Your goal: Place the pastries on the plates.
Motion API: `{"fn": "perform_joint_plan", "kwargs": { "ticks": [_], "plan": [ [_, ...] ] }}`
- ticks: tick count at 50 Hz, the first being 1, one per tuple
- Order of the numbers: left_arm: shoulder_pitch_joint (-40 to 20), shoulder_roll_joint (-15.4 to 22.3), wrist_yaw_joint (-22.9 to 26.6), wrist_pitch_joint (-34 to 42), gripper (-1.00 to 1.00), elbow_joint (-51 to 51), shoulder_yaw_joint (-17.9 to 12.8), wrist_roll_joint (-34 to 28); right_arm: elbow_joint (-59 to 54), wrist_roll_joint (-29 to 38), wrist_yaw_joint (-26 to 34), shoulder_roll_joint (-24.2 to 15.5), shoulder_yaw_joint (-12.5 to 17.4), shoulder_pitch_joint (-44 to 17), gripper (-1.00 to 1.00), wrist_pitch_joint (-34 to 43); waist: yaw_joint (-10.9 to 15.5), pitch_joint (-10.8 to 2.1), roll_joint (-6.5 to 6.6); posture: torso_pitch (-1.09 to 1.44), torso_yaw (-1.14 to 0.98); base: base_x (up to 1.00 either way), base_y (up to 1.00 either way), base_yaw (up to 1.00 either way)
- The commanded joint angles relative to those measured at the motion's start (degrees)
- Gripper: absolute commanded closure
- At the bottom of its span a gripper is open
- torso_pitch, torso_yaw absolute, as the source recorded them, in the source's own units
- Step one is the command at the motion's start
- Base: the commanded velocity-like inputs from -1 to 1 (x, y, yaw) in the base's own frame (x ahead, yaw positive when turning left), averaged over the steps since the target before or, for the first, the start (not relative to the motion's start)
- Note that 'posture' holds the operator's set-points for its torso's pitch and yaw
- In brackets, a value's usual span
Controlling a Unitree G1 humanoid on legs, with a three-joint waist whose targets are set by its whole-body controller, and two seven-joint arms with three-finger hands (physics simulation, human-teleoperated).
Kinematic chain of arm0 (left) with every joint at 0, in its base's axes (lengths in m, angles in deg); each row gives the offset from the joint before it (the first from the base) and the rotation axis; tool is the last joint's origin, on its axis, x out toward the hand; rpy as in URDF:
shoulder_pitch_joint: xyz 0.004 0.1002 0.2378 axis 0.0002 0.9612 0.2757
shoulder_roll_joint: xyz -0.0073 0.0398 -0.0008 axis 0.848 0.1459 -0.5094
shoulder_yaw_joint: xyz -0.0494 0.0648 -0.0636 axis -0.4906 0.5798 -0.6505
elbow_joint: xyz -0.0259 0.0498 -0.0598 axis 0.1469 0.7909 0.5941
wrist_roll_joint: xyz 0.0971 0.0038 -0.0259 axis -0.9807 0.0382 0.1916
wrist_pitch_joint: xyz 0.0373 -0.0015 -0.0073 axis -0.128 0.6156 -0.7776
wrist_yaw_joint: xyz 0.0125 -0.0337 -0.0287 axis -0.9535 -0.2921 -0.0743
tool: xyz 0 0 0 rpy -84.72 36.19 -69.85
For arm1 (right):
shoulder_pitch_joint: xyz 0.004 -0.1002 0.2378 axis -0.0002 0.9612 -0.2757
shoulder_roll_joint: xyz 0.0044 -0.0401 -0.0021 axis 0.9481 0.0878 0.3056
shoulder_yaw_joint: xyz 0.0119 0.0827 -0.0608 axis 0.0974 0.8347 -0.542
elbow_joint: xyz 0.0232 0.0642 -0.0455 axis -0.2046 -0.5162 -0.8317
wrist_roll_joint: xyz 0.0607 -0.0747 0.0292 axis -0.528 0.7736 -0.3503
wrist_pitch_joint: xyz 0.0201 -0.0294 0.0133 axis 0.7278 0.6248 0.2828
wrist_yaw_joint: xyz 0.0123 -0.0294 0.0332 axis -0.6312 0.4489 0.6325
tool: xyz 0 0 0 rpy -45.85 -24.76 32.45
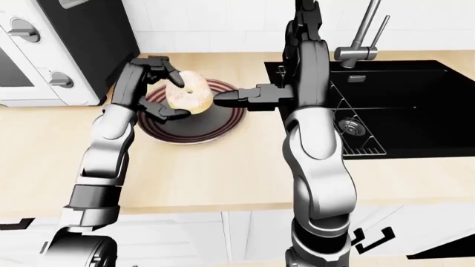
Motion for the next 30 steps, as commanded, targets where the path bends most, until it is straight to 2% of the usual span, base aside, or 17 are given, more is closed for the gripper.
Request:
{"fn": "perform_joint_plan", "kwargs": {
  "ticks": [1,6,7,12,13,16,21,24,26,27,28,29,30],
  "plan": [
    [-2.16,0.48,-0.44,-1.37,0.35,-2.29,-0.51,0.14,1.41,0.08,-0.04,-0.30,0.29,-1.59,-1.00,-1.63,-0.02,-1.61,0.07,0.00,0.00,0.00,0.00,0.00],
    [-2.54,0.62,-0.25,-1.07,0.30,-2.35,-0.63,0.10,1.25,0.01,-0.06,-0.33,0.32,-1.56,-1.00,-1.80,-0.03,-1.59,0.07,0.00,0.00,0.00,0.00,0.00],
    [-2.48,0.64,-0.22,-0.99,0.22,-2.36,-0.54,-0.05,1.38,-0.03,-0.08,-0.37,0.39,-1.60,-1.00,-1.68,-0.04,-1.58,0.07,0.00,0.00,0.00,0.00,0.00],
    [-2.57,0.62,-0.10,-1.01,0.08,-2.20,-0.54,-0.18,1.17,-0.19,-0.12,-0.46,0.41,-1.61,-1.00,-1.88,-0.03,-1.54,0.07,0.00,0.00,0.00,0.00,0.00],
    [-2.48,0.62,0.01,-1.13,-0.02,-2.17,-0.47,-0.22,1.10,-0.17,-0.18,-0.47,0.43,-1.64,-1.00,-1.90,-0.02,-1.54,0.07,0.00,0.00,0.00,0.00,0.00],
    [-2.36,0.55,0.00,-1.31,-0.07,-2.01,-0.49,-0.20,1.20,-0.12,-0.23,-0.48,0.32,-1.78,-1.00,-1.75,-0.04,-1.54,0.07,0.00,0.00,0.00,0.00,0.00],
    [-2.16,0.45,0.17,-1.34,-0.41,-1.92,-0.42,-0.28,1.26,-0.10,-0.23,-0.52,0.35,-1.75,-1.00,-1.68,-0.03,-1.52,0.06,0.00,0.00,0.00,0.00,0.00],
    [-1.86,0.38,0.31,-1.41,-0.52,-1.82,-0.35,-0.37,1.27,-0.11,-0.24,-0.51,0.41,-1.72,-1.00,-1.68,-0.03,-1.50,0.05,0.00,0.00,0.00,0.00,0.00],
    [-1.69,0.37,0.39,-1.29,-0.70,-2.11,-0.34,-0.46,1.42,-0.13,-0.26,-0.51,0.34,-1.82,-1.00,-1.51,-0.02,-1.50,0.04,0.00,0.00,0.00,0.00,0.00],
    [-1.62,0.33,0.47,-1.11,-0.72,-2.25,-0.35,-0.47,1.49,-0.12,-0.23,-0.52,0.34,-1.77,-1.00,-1.47,-0.02,-1.51,0.04,0.00,0.00,0.00,0.00,0.00],
    [-1.51,0.28,0.54,-1.00,-0.91,-2.43,-0.30,-0.52,1.49,-0.14,-0.27,-0.49,0.40,-1.76,-1.00,-1.46,-0.02,-1.52,0.04,0.00,0.00,0.00,0.00,0.00],
    [-1.52,0.31,0.54,-1.03,-0.88,-2.33,-0.30,-0.64,1.58,-0.14,-0.24,-0.53,0.38,-1.75,-1.00,-1.40,-0.02,-1.51,0.04,0.00,0.00,0.00,0.00,0.00],
    [-1.53,0.30,0.54,-1.06,-1.00,-2.28,-0.33,-0.62,1.64,-0.17,-0.25,-0.51,0.41,-1.76,-1.00,-1.34,-0.02,-1.50,0.04,0.00,0.00,0.00,0.00,0.00]
  ]
}}
